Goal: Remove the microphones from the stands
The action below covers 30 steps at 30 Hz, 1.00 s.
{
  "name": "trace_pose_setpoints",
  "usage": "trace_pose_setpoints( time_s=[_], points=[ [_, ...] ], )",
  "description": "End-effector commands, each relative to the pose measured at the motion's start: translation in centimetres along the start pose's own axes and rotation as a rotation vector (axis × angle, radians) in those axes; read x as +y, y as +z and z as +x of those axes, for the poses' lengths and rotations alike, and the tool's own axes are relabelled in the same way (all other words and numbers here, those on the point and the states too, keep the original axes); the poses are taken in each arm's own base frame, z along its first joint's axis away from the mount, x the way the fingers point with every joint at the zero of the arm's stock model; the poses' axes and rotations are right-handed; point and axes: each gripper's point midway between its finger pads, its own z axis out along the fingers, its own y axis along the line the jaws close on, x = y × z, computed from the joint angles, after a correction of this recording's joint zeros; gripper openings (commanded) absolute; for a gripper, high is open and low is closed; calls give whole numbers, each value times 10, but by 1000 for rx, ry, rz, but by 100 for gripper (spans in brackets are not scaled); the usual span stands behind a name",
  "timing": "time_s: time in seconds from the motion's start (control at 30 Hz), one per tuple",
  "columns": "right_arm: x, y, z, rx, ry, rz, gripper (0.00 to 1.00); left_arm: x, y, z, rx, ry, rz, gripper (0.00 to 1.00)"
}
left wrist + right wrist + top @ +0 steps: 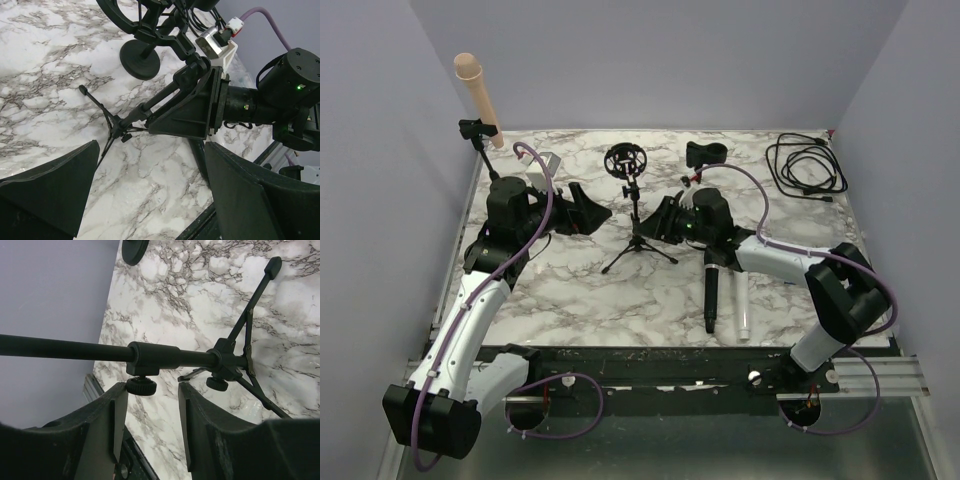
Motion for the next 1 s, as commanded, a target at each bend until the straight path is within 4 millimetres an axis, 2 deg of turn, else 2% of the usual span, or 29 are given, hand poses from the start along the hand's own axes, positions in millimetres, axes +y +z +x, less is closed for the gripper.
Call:
trace_pose_setpoints(
  time_s=[0.0,0.3,0.5,0.57,0.8,0.97],
  points=[
    [6,8,-3,-21,-22,-1,49,-3,0,-2,-10,8,29,88],
    [1,13,-3,-64,-122,104,44,-4,-1,-2,-14,9,32,88],
    [-2,15,-6,-87,-198,175,37,-4,-1,-2,-14,8,34,88],
    [-4,16,-6,-88,-213,192,32,-5,-1,-2,-15,8,36,88],
    [-11,14,-4,-99,-325,348,3,-5,-2,-2,-20,12,32,88],
    [-22,8,-1,-103,-463,546,1,-3,-4,-5,-36,20,15,88]
  ],
)
